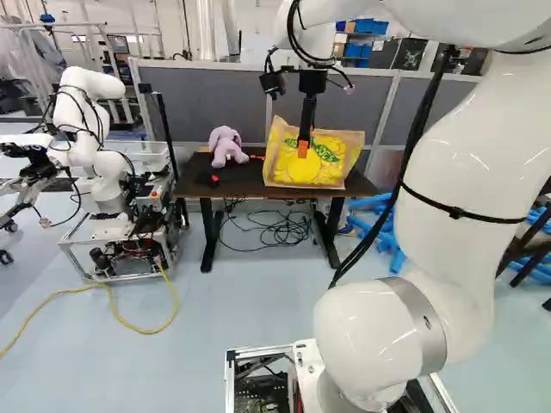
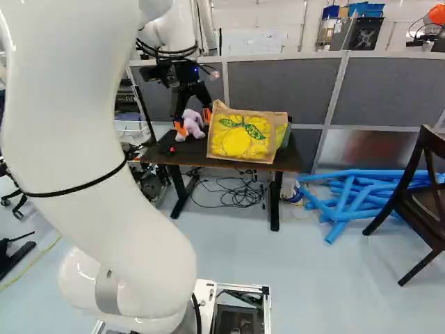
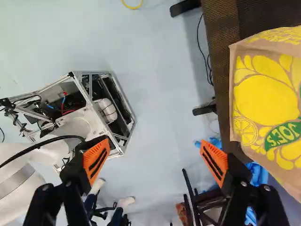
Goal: Pick up the bag on the ground and place it on the table
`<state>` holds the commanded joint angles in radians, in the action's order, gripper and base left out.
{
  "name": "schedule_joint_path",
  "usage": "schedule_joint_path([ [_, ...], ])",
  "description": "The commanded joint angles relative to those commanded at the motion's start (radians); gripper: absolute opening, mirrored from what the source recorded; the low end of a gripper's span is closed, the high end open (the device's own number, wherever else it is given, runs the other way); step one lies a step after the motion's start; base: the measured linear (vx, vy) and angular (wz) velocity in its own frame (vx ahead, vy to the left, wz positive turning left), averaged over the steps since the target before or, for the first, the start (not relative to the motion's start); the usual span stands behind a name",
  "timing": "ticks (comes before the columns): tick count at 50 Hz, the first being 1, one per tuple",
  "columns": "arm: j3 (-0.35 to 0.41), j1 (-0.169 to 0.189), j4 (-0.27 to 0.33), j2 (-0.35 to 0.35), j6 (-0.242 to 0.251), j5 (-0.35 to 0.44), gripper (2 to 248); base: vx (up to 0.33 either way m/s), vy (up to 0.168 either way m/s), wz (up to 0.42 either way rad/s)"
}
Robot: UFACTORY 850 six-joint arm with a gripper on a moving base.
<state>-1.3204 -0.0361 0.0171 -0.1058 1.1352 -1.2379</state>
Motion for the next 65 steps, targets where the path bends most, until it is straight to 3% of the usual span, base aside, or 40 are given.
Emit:
schedule_joint_path([
  [18, 0.0, 0.0, 0.0, 0.0, 0.0, 0.0, 247, -0.123, 0.0, 0.015],
  [65, 0.011, 0.0, 0.0, 0.004, -0.01, 0.019, 247, 0.0, 0.0, 0.0],
])
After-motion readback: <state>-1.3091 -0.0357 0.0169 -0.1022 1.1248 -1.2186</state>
